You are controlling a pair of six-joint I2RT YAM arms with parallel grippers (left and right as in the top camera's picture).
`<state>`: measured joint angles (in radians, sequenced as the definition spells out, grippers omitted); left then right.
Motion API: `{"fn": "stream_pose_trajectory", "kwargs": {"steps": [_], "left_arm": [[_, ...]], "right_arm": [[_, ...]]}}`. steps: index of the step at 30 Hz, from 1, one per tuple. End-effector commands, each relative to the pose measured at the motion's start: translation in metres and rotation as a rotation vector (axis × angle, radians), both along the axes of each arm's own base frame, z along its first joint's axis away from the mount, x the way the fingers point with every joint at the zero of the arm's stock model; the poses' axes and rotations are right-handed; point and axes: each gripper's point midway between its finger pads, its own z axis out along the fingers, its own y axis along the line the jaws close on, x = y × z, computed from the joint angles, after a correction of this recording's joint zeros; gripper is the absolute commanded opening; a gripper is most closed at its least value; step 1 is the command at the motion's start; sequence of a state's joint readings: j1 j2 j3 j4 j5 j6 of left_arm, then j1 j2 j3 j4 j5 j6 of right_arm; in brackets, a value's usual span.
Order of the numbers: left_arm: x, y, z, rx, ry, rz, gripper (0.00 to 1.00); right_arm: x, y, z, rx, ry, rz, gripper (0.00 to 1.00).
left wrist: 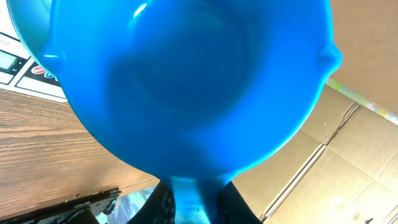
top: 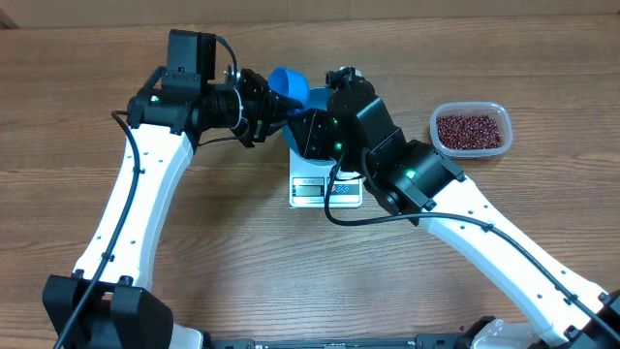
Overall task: Scoop item into bowl and weigh 150g on scale
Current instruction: 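Close the right gripper on the scoop handle below the left gripper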
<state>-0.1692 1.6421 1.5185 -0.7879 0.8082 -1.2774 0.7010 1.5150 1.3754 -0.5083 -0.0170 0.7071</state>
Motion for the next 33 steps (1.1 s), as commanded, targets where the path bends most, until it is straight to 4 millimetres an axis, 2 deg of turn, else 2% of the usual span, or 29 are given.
{"fn": "stream_pose_trajectory", "kwargs": {"steps": [1, 11, 16, 19, 28, 29, 30, 32, 33], "left_arm": [[0.000, -0.003, -0.001, 0.001, 0.003, -0.003, 0.04], [0.001, -0.004, -0.001, 0.000, 0.000, -0.004, 0.04], [0.001, -0.004, -0.001, 0.000, 0.000, -0.004, 0.04], [0.001, -0.004, -0.001, 0.000, 0.000, -0.004, 0.04], [0.001, -0.004, -0.001, 0.000, 0.000, -0.004, 0.04], [0.001, -0.003, -0.001, 0.001, -0.001, -0.004, 0.06], [0.001, -0.003, -0.001, 0.001, -0.002, -0.004, 0.13], [0.001, -0.003, -0.001, 0.003, -0.005, -0.005, 0.38], [0.001, -0.003, -0.001, 0.002, -0.007, -0.005, 0.47]], "right_arm": [[0.006, 0.004, 0.015, 0.025, -0.039, -0.012, 0.24], [0.011, 0.008, 0.000, 0.005, -0.016, -0.012, 0.18], [0.013, 0.008, 0.002, 0.008, -0.026, -0.019, 0.13], [0.016, 0.004, 0.002, -0.004, -0.036, -0.043, 0.04], [0.015, 0.001, -0.002, -0.023, -0.027, -0.046, 0.04], [0.015, 0.001, -0.002, -0.023, -0.027, -0.046, 0.04], [0.015, 0.001, -0.002, -0.023, -0.027, -0.046, 0.04], [0.015, 0.001, -0.002, -0.043, -0.047, -0.027, 0.04], [0.015, 0.001, -0.002, -0.052, -0.056, -0.020, 0.04]]}}
